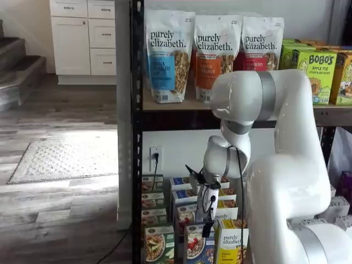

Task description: Pick up the blue and white box that is on the bottom shelf, the second box from the left

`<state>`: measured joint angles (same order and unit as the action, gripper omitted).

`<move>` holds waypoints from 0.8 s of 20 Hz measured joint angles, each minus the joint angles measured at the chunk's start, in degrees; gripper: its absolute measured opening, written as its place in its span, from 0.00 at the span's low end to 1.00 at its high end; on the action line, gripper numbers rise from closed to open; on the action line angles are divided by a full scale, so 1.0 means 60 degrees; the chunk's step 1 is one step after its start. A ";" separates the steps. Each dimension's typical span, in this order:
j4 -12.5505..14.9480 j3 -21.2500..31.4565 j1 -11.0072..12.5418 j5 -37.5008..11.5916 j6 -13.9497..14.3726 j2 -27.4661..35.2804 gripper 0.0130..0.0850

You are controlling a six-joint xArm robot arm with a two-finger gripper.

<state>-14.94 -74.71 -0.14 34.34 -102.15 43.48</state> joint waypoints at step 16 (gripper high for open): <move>-0.0191 -0.0360 0.0140 -0.0489 -0.0325 0.0492 1.00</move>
<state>-16.09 -76.87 0.70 31.40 -104.10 46.43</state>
